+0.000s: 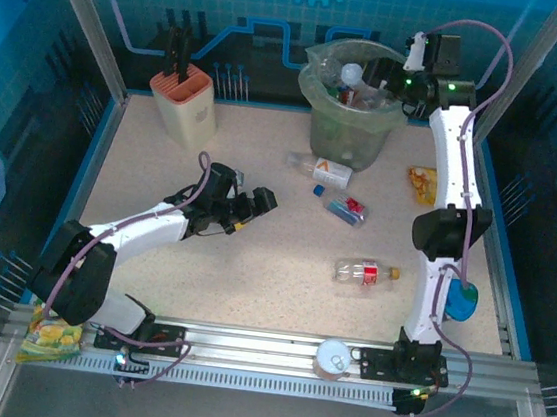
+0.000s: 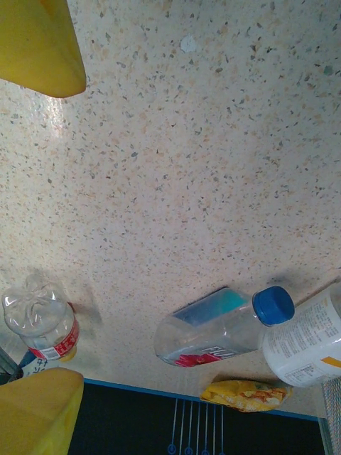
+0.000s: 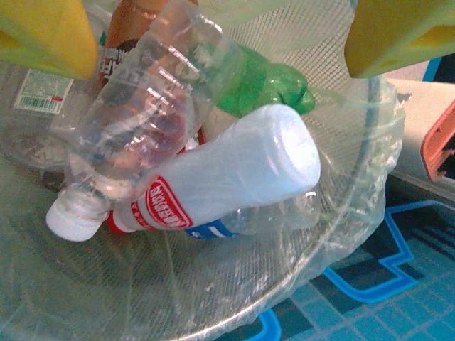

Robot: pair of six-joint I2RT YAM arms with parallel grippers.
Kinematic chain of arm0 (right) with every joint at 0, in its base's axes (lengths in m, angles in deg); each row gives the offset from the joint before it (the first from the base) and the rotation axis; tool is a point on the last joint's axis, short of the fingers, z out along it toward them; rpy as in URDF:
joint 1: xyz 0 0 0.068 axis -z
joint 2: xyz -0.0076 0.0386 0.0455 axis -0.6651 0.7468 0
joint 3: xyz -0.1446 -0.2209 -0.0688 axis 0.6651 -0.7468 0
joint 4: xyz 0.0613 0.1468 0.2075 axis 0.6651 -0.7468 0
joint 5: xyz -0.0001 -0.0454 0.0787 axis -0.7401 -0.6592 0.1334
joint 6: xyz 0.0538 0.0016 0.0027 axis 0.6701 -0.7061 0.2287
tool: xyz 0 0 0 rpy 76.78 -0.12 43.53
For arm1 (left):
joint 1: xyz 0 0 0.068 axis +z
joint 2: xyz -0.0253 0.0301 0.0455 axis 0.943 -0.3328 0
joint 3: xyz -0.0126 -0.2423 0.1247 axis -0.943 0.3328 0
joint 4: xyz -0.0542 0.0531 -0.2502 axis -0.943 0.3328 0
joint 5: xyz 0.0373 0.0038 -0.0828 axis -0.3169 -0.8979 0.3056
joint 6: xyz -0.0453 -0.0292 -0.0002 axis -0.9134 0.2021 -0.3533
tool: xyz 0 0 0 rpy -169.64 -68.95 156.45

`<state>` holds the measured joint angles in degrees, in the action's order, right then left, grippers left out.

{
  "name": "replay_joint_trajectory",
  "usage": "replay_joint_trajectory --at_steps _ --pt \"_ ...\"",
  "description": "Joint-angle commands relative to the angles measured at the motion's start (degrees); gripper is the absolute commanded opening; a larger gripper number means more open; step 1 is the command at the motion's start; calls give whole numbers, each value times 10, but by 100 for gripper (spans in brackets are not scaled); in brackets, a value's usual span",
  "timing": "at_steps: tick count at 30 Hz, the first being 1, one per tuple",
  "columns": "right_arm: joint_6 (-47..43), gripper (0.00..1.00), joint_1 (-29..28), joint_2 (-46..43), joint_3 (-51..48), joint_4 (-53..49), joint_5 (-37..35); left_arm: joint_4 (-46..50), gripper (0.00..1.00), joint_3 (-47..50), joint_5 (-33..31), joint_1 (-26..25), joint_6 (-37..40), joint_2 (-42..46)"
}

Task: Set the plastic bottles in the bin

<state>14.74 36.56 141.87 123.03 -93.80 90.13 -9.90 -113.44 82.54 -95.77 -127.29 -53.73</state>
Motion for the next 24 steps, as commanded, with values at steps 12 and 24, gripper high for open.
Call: replay_joint_trajectory --at_steps 12,24 --pt "-47 100 -11 -297 -319 -90 -121 -19 99 7 5 8 4 -34" --pt "189 100 -27 -511 -658 -221 -295 -31 99 -24 45 30 19 -76"
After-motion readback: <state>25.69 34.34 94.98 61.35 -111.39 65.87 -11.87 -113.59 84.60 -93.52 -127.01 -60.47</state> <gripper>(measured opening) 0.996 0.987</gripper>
